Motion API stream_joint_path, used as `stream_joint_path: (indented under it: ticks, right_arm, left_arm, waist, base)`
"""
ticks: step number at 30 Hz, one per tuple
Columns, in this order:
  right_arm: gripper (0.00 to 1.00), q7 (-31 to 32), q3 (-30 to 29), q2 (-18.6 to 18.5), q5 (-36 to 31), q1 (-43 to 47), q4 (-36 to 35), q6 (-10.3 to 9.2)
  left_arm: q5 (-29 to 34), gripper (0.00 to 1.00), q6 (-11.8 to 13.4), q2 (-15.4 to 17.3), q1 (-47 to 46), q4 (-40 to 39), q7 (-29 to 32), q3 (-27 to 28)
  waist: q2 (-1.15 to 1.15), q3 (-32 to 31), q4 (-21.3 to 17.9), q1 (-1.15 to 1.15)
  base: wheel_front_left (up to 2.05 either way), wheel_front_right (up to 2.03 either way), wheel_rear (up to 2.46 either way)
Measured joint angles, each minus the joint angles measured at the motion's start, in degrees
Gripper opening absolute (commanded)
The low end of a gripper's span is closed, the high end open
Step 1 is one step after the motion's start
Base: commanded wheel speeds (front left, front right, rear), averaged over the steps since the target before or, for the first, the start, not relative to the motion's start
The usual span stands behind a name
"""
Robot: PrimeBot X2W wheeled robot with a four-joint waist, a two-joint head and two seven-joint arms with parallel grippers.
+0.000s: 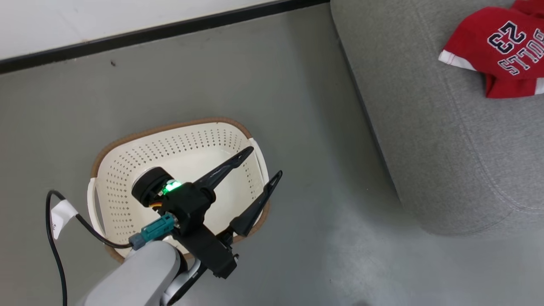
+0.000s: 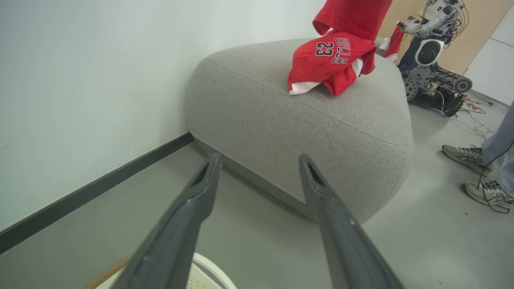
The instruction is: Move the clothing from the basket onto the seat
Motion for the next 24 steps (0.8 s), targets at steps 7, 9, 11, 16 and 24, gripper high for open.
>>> stream_joint_path:
  ticks: [7,9,11,16,24]
  right_arm:
    - [0.0,0.45,-0.51,0.54,-0.07,0.03,7.61,-2.41]
    - [0.0,0.51,0.26,1.3,-0.07,0.1,9.91,-2.35]
    - [0.0,0.98,0.96,2.23,-0.07,0.55,12.04,-2.14]
    - [0.0,1.0,3.01,3.49,-0.92,2.12,16.94,-1.62]
    - [0.0,3.7,7.03,6.14,-1.56,2.37,23.76,-0.99]
  left_arm:
    - [0.01,1.0,-0.01,1.72,-0.74,-0.24,0.4,0.96]
    - [0.01,1.0,-0.01,2.24,-0.83,-0.23,0.4,1.31]
    - [0.01,1.0,-0.01,2.18,-0.99,-0.27,0.4,1.3]
    - [0.01,1.0,-0.02,2.21,-1.86,-0.36,0.37,1.62]
    - [0.01,1.0,-0.03,2.56,-1.87,0.04,0.3,1.76]
  waist:
    - [0.0,3.06,1.44,-0.01]
    - [0.0,3.76,1.7,0.0]
    - [0.0,4.32,1.92,0.0]
    - [0.0,5.05,2.18,-0.01]
    - [0.0,5.22,1.95,-0.01]
  base:
    - [0.0,0.0,0.0]
    - [0.0,0.0,0.0]
    - [0.0,0.0,0.0]
    - [0.0,0.0,0.0]
    - [0.0,0.0,0.0]
